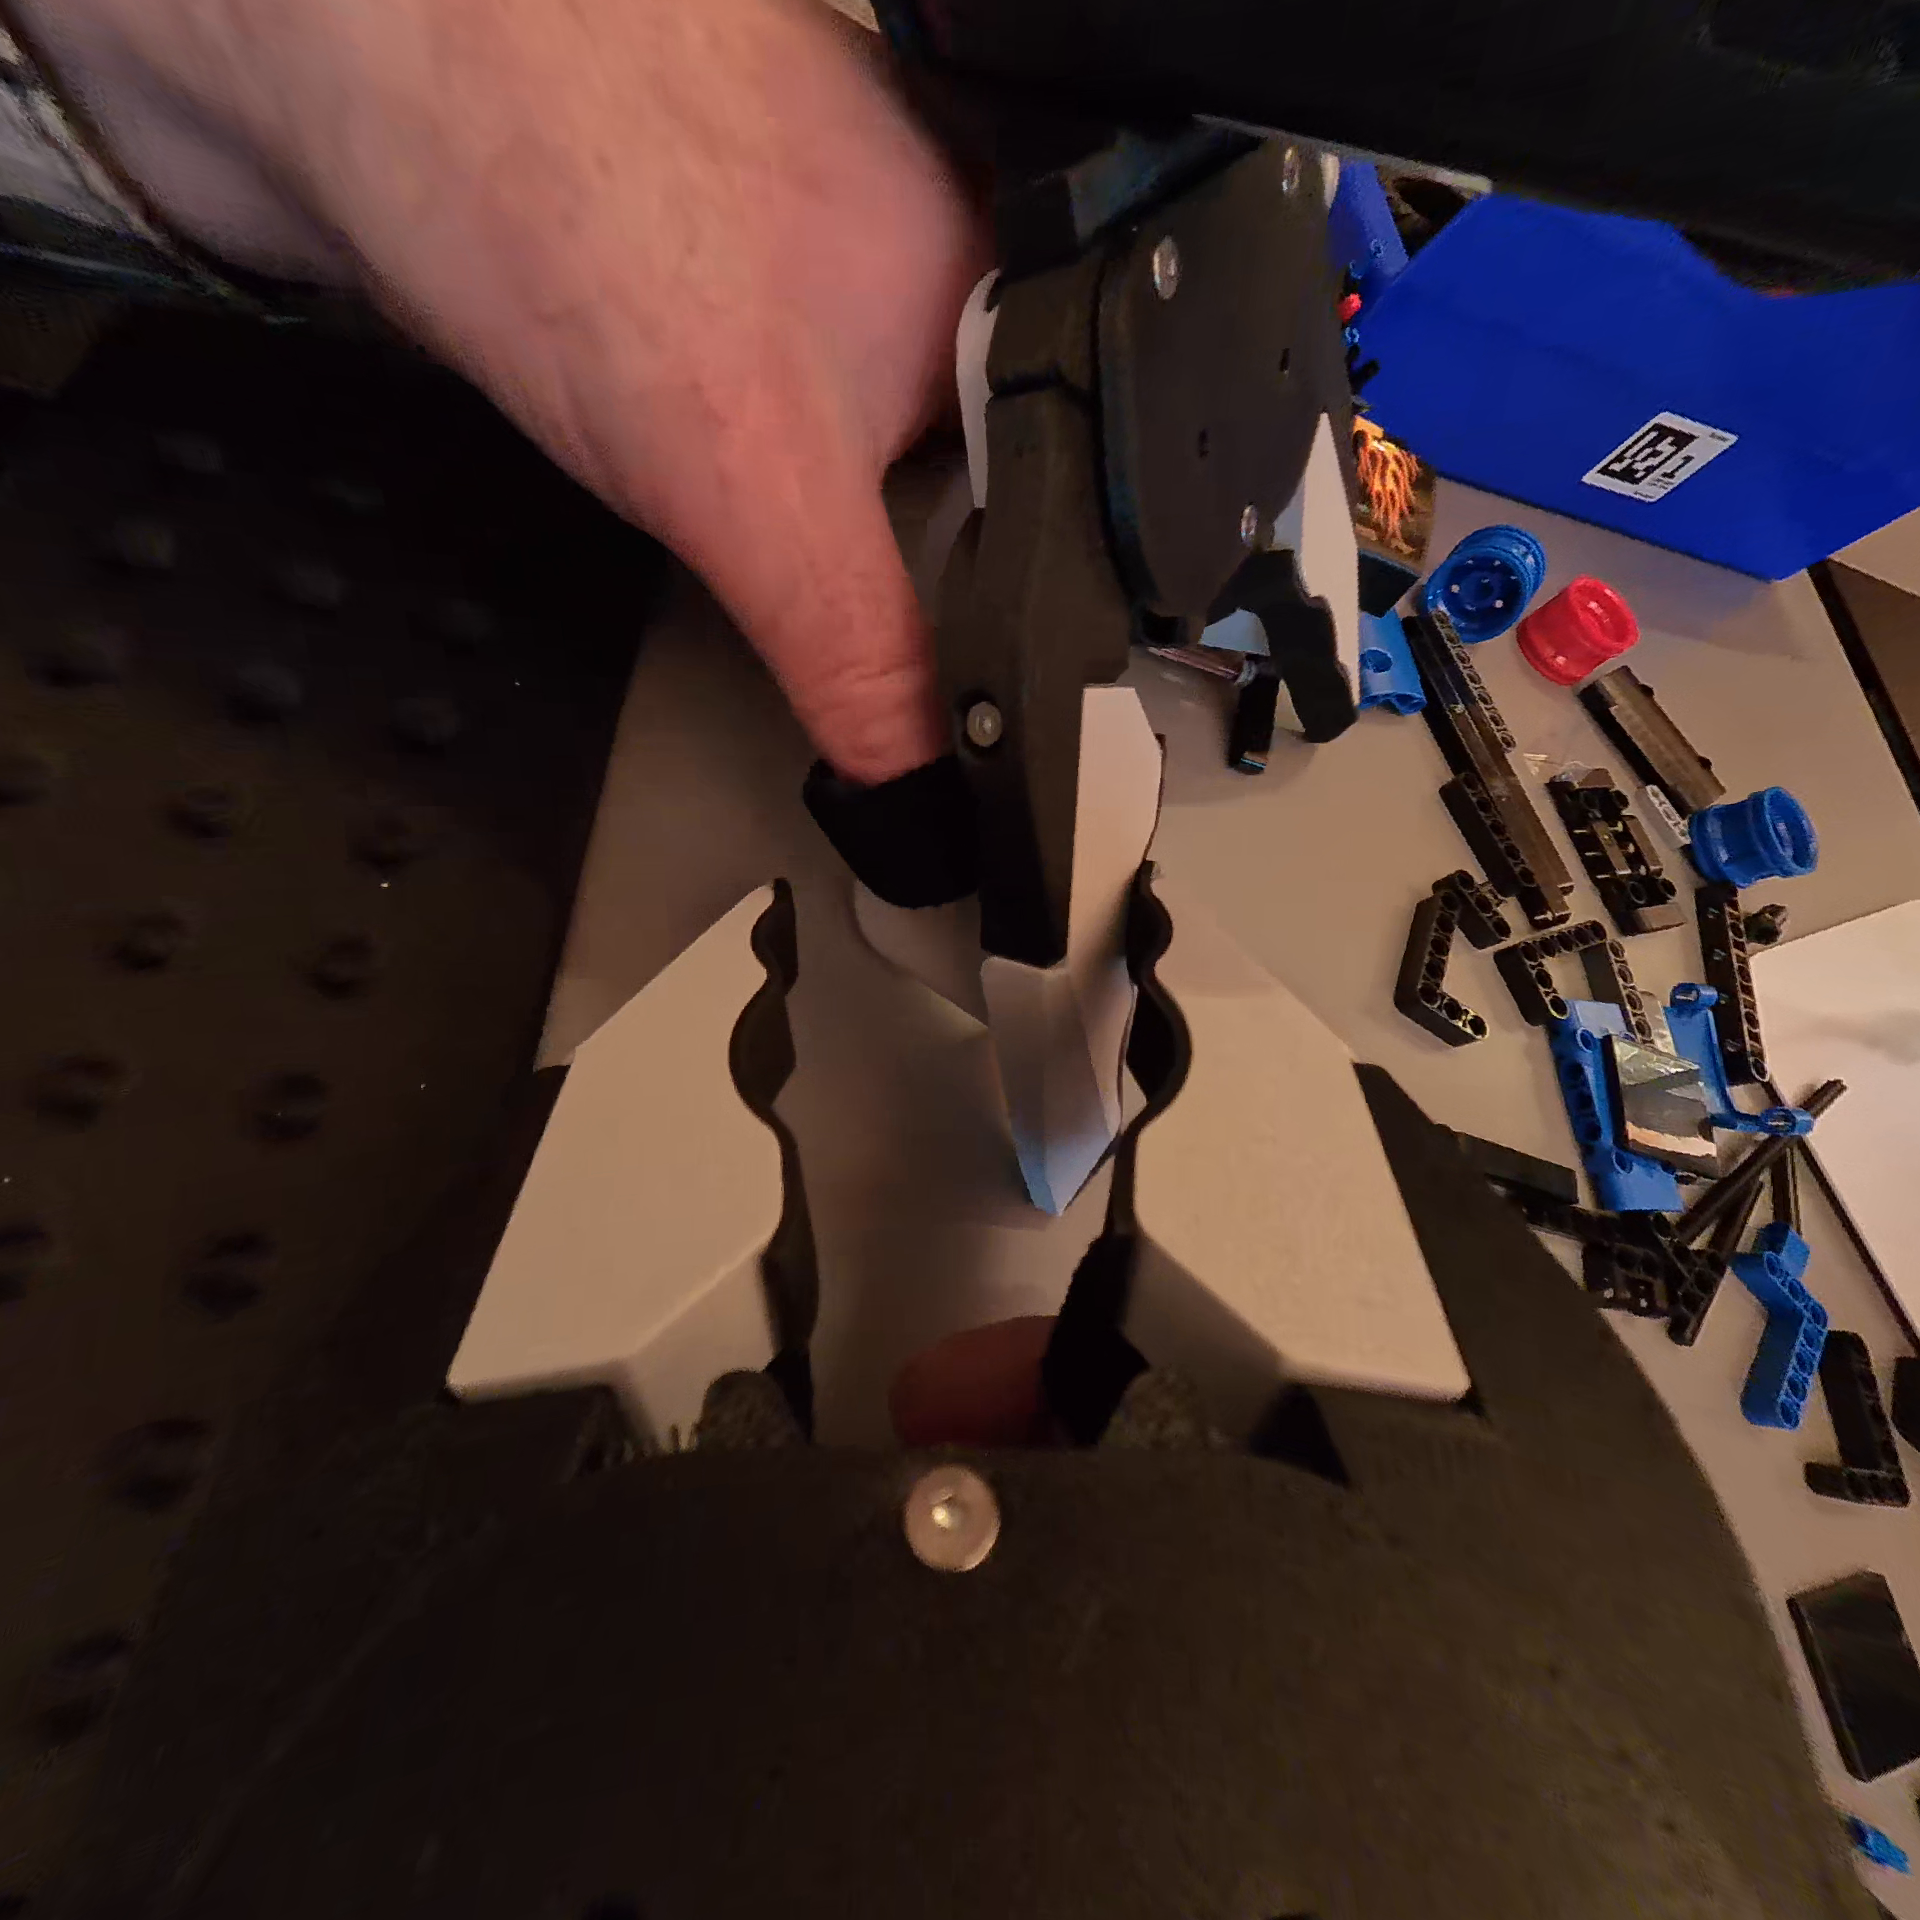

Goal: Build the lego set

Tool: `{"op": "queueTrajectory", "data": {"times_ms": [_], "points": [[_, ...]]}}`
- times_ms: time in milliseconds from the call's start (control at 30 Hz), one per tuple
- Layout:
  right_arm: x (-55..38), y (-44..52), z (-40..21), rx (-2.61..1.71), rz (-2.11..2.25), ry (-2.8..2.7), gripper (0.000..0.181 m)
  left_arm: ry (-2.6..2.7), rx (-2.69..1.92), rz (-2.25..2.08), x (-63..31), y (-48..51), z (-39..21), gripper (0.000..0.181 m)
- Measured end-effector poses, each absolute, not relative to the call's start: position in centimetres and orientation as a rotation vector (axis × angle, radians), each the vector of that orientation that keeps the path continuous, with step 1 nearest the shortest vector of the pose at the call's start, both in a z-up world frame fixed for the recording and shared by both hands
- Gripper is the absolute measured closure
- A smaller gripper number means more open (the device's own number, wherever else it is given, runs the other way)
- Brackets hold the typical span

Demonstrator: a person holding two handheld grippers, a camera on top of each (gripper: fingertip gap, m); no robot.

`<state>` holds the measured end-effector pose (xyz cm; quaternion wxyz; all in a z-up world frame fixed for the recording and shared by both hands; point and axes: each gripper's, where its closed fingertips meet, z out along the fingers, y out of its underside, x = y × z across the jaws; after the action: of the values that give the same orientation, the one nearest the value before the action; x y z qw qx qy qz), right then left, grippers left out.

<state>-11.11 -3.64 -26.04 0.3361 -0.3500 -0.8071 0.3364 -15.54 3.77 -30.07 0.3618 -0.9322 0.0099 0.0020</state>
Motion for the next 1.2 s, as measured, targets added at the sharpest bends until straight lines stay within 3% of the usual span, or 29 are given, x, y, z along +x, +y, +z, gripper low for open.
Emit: {"op": "queueTrajectory", "data": {"times_ms": [33, 233, 400, 567, 600, 833, 967, 1200], "points": [[-11.1, -3.6, -26.0, -0.915, 0.875, -2.104, 0.118, 0.028, -2.408, 0.003, -15.6, 3.8, -30.1, 0.025], [-11.0, -3.5, -25.9, -0.902, 0.863, -2.107, 0.118, 0.058, -2.420, -0.006, -15.4, 3.9, -30.1, 0.024], [-10.6, -1.8, -20.1, -0.882, 1.025, -1.879, 0.122, 0.080, -2.104, -0.167, -13.3, 4.0, -24.1, 0.054], [-9.4, 2.8, -14.7, -1.048, 1.402, -1.575, 0.130, 0.199, -1.512, -0.643, -9.1, 1.5, -11.6, 0.134], [-9.4, 2.9, -14.5, -1.060, 1.434, -1.558, 0.130, 0.219, -1.425, -0.711, -8.5, 0.9, -9.8, 0.138], [-9.6, -0.8, -14.9, -1.070, 1.649, -1.606, 0.131, 0.487, -1.080, -1.082, -1.1, -2.0, -3.3, 0.135], [-9.3, -0.9, -14.4, -1.071, 1.737, -1.594, 0.141, 0.616, -1.045, -1.080, 1.8, -2.2, -2.6, 0.140], [-8.8, -1.8, -13.7, -1.052, 1.851, -1.595, 0.145, 0.766, -1.038, -1.143, 4.6, -3.5, -3.4, 0.129]]}}
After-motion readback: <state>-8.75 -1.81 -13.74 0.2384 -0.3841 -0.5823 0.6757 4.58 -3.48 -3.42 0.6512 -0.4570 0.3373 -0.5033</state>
